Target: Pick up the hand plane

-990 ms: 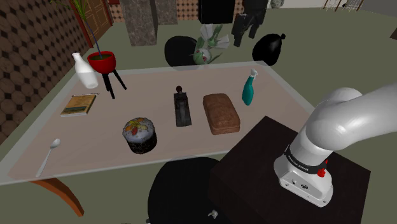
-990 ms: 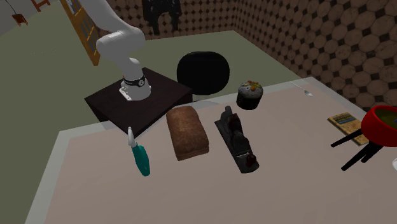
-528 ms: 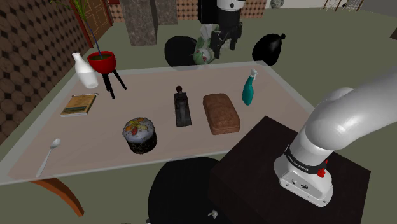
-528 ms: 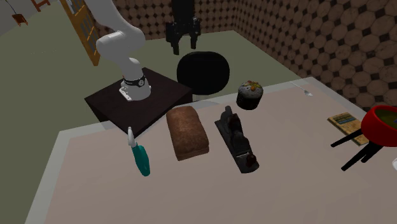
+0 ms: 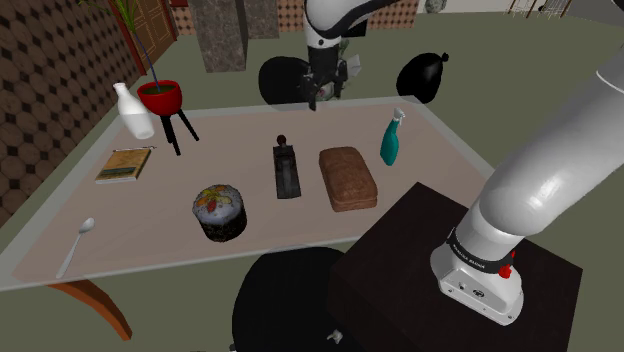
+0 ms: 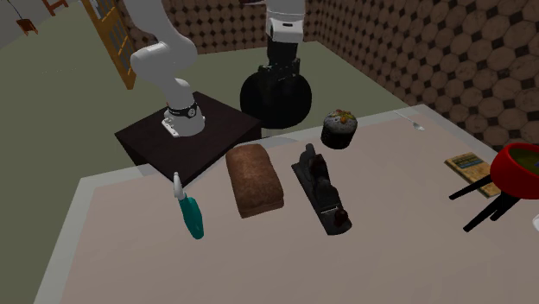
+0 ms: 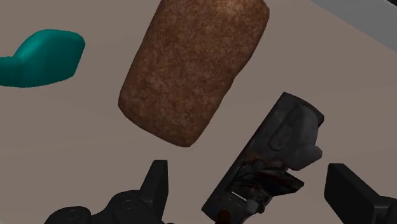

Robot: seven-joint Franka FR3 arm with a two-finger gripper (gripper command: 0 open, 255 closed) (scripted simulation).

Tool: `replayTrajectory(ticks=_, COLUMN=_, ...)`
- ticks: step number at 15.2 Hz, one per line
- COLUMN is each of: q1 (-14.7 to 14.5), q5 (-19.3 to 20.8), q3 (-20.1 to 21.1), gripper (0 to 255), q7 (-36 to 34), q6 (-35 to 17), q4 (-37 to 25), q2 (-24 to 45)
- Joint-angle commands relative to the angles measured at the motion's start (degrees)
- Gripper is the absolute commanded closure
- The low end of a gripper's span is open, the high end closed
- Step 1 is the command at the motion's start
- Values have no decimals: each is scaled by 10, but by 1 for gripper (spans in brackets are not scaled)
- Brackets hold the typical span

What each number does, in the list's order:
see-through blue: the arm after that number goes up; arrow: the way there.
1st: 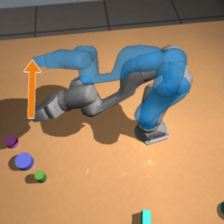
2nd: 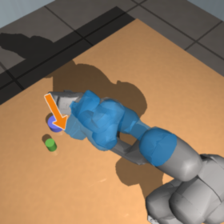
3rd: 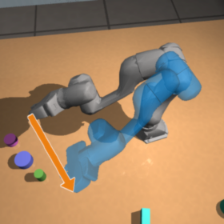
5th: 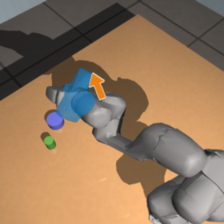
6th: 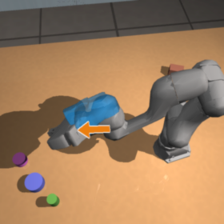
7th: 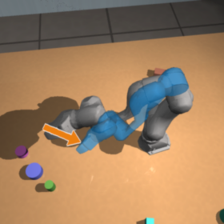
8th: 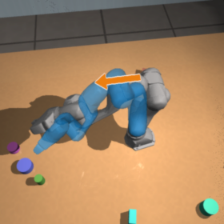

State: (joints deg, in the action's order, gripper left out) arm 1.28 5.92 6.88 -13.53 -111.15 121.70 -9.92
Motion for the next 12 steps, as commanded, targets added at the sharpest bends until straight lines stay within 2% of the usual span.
replayTrajectory(ticks=1, q1=-1, q5=5, q3=5, gripper=0, q7=-19, q6=-9, q4=-23, q2=44)
replayTrajectory(ticks=12, q1=-15, q5=36, q3=6, gripper=0, q7=-97, q6=-17, q4=-213, q2=306)
